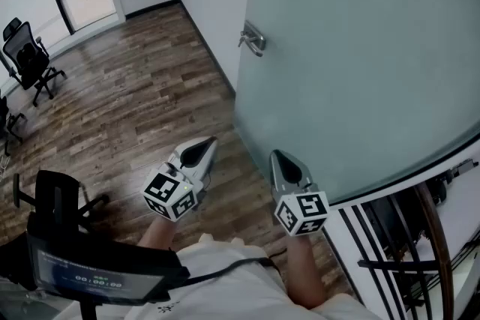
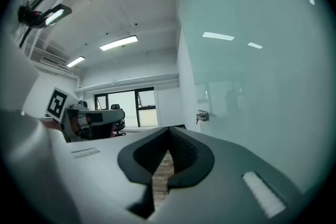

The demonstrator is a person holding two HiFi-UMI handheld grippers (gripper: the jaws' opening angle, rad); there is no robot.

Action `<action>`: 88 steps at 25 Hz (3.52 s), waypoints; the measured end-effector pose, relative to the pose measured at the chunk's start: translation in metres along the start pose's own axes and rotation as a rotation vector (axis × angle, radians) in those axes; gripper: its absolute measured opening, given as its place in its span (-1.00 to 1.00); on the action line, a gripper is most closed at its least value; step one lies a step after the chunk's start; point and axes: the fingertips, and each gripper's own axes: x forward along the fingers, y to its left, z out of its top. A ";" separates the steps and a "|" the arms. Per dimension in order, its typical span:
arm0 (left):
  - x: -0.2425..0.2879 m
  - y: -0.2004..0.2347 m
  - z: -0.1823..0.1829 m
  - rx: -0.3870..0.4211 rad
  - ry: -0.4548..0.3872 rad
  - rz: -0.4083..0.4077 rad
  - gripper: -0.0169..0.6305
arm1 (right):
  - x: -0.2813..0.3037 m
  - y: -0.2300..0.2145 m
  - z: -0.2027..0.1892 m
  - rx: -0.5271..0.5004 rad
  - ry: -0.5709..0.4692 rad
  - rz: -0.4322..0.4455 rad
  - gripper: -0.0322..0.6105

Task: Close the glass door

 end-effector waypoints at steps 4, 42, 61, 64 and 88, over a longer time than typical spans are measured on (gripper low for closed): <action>-0.001 0.003 0.001 0.000 0.002 0.004 -0.95 | 0.001 0.002 0.001 -0.002 -0.001 0.002 -0.88; 0.050 -0.038 -0.023 -0.005 0.010 0.001 -0.95 | -0.034 -0.072 -0.018 0.072 0.005 0.010 -0.87; 0.132 0.110 -0.008 -0.050 0.016 -0.075 -0.95 | 0.128 -0.084 0.004 0.031 0.058 -0.052 -0.87; 0.147 0.134 -0.010 -0.056 0.021 -0.087 -0.95 | 0.154 -0.089 0.002 0.031 0.069 -0.061 -0.87; 0.170 0.240 -0.002 -0.117 0.033 -0.114 -0.95 | 0.285 -0.097 0.018 -0.072 0.163 -0.093 -0.87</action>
